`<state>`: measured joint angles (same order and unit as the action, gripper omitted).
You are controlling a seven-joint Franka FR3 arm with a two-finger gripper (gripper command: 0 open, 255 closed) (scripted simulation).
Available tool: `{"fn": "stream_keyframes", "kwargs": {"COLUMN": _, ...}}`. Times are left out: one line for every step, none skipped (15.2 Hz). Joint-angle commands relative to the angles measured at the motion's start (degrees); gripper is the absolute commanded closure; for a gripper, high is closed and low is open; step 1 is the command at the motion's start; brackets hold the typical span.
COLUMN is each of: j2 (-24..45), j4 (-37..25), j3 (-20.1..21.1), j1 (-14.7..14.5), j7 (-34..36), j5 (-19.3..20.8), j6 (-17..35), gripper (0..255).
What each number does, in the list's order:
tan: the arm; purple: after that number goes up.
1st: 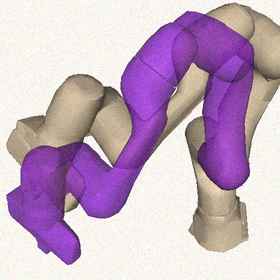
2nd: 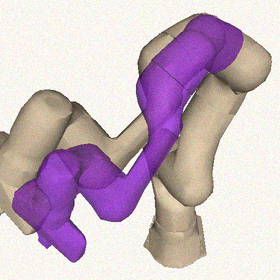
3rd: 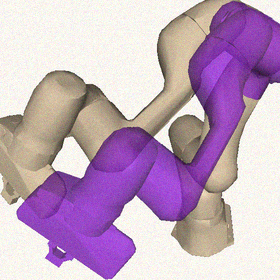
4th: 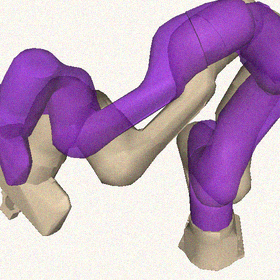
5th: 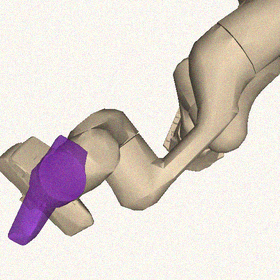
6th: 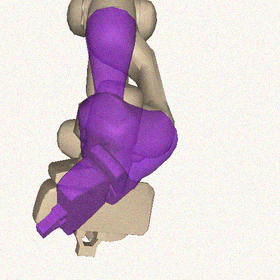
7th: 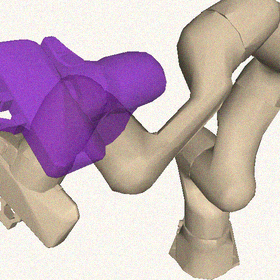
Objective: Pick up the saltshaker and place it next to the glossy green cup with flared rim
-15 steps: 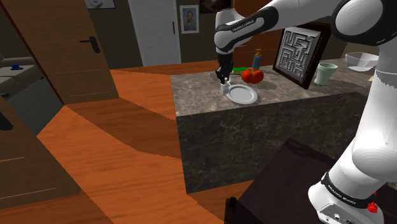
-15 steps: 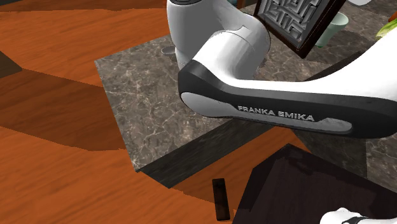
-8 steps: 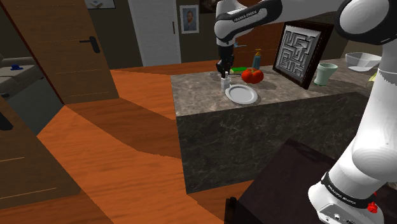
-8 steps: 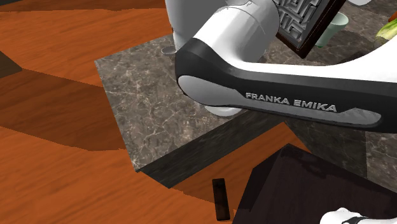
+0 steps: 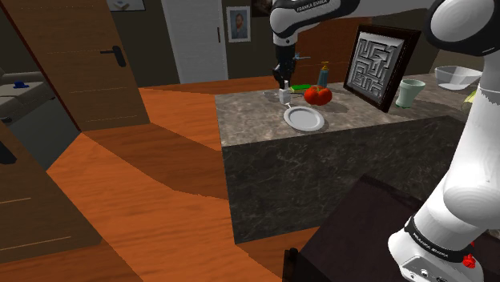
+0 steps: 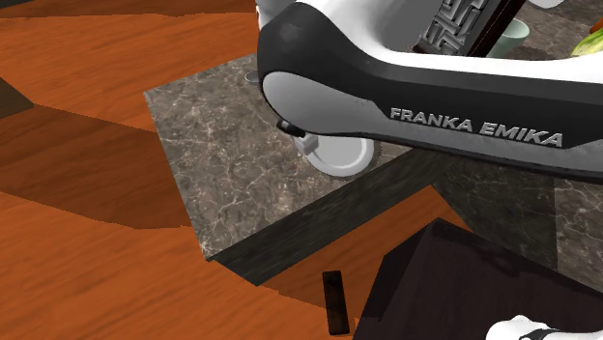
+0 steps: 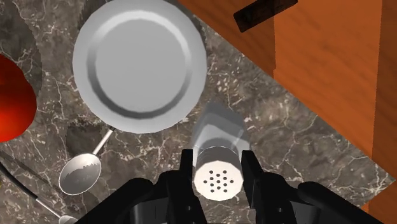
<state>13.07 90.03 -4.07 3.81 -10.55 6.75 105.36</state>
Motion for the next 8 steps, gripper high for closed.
{"fn": "stream_keyframes", "kwargs": {"j2": 0.1, "j4": -1.7, "j3": 0.0, "j1": 0.0, "j7": -0.2, "j5": -0.1, "j6": -1.6, "gripper": 255}}
{"fn": "stream_keyframes", "kwargs": {"j2": 0.2, "j4": -2.5, "j3": 0.0, "j1": 0.0, "j7": -0.3, "j5": -0.1, "j6": -2.3, "gripper": 255}}
{"fn": "stream_keyframes", "kwargs": {"j2": 0.2, "j4": -3.3, "j3": 0.0, "j1": 0.0, "j7": -0.4, "j5": -0.1, "j6": -3.1, "gripper": 255}}
{"fn": "stream_keyframes", "kwargs": {"j2": 0.2, "j4": -4.1, "j3": 0.0, "j1": 0.0, "j7": -0.5, "j5": -0.1, "j6": -3.9, "gripper": 255}}
{"fn": "stream_keyframes", "kwargs": {"j2": 0.3, "j4": -5.0, "j3": 0.0, "j1": 0.0, "j7": -0.5, "j5": -0.1, "j6": -4.7, "gripper": 255}}
{"fn": "stream_keyframes", "kwargs": {"j2": 0.4, "j4": -5.9, "j3": 0.0, "j1": 0.0, "j7": -0.6, "j5": -0.2, "j6": -5.5, "gripper": 255}}
{"fn": "stream_keyframes", "kwargs": {"j2": 0.5, "j4": -6.8, "j3": 0.0, "j1": 0.0, "j7": -0.7, "j5": -0.2, "j6": -6.3, "gripper": 255}}
{"fn": "stream_keyframes", "kwargs": {"j2": 0.6, "j4": -7.7, "j3": 0.0, "j1": 0.0, "j7": -0.8, "j5": -0.2, "j6": -7.1, "gripper": 255}}
